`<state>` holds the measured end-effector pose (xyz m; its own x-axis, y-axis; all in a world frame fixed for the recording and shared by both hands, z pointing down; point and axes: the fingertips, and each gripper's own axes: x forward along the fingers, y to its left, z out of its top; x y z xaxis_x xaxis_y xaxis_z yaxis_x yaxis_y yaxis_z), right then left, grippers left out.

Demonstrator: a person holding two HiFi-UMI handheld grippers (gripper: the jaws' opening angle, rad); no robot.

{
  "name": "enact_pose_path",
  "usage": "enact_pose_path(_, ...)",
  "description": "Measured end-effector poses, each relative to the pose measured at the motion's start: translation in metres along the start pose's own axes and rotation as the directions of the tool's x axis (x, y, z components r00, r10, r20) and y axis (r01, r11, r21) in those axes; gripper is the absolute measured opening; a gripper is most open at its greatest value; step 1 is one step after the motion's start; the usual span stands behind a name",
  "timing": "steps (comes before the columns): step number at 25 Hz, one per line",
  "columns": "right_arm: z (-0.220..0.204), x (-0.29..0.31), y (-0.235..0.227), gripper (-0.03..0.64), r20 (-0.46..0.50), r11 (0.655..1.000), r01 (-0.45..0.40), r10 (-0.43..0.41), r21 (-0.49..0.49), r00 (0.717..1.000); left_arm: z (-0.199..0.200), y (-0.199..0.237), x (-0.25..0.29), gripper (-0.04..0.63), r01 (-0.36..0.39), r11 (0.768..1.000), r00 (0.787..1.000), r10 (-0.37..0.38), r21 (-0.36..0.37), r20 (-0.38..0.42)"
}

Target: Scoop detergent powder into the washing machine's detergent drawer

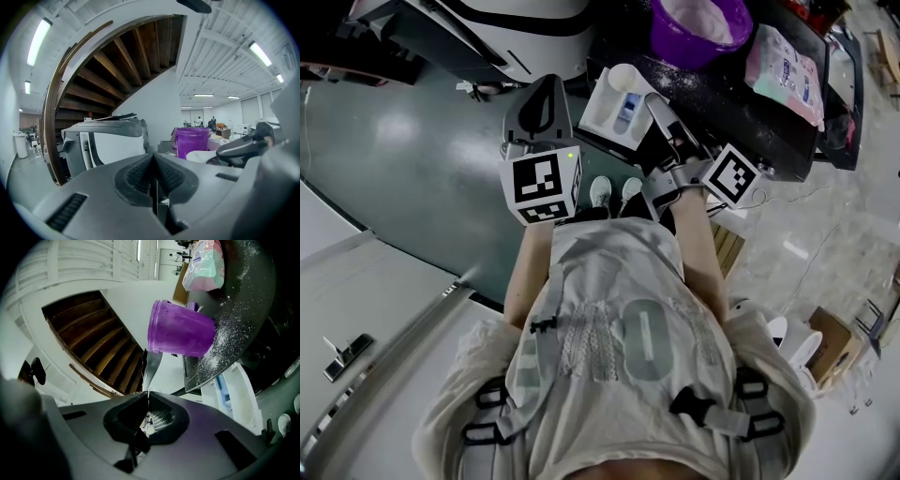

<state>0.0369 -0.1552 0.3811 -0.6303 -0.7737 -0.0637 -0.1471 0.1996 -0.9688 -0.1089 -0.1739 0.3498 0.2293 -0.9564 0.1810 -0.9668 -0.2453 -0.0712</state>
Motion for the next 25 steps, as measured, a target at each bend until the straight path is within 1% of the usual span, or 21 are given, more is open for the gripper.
enact_pose_path(3, -0.002, 0.005, -0.008, 0.010, 0.000, 1.000, 0.009, -0.009, 0.008, 1.000, -0.003, 0.007, 0.003, 0.020, -0.003, 1.000, 1.000, 0.003, 0.001, 0.000)
enact_pose_path(10, -0.010, 0.011, -0.035, 0.010, -0.018, 0.997, 0.072, -0.072, -0.006, 0.997, -0.022, 0.022, 0.004, 0.020, -0.018, 1.000, 0.999, 0.018, -0.002, -0.040)
enact_pose_path(13, -0.015, 0.015, -0.044, 0.011, -0.035, 0.993, 0.099, -0.101, -0.061, 0.994, -0.028, 0.029, 0.004, 0.020, -0.029, 1.000, 0.998, 0.029, -0.001, -0.053)
enact_pose_path(17, -0.020, 0.019, -0.049, 0.011, -0.062, 0.978, 0.127, -0.139, -0.168, 0.988, -0.035, 0.034, 0.004, 0.020, -0.035, 0.999, 0.997, 0.035, -0.002, -0.065)
enact_pose_path(19, -0.025, 0.020, -0.052, 0.011, -0.077, 0.963, 0.147, -0.168, -0.224, 0.983, -0.039, 0.035, 0.004, 0.020, -0.036, 0.999, 0.997, 0.036, -0.003, -0.072)
enact_pose_path(21, -0.028, 0.018, -0.059, 0.011, -0.091, 0.939, 0.183, -0.218, -0.292, 0.972, -0.041, 0.037, 0.003, 0.020, -0.040, 0.999, 0.996, 0.039, -0.005, -0.076)
enact_pose_path(23, -0.031, 0.018, -0.063, 0.011, -0.105, 0.902, 0.205, -0.262, -0.379, 0.959, -0.044, 0.040, 0.002, 0.020, -0.044, 0.999, 0.996, 0.043, -0.008, -0.079)
enact_pose_path(25, -0.033, 0.019, -0.066, 0.011, -0.119, 0.848, 0.215, -0.308, -0.484, 0.944, -0.046, 0.041, 0.001, 0.021, -0.049, 0.999, 0.996, 0.047, -0.012, -0.081)
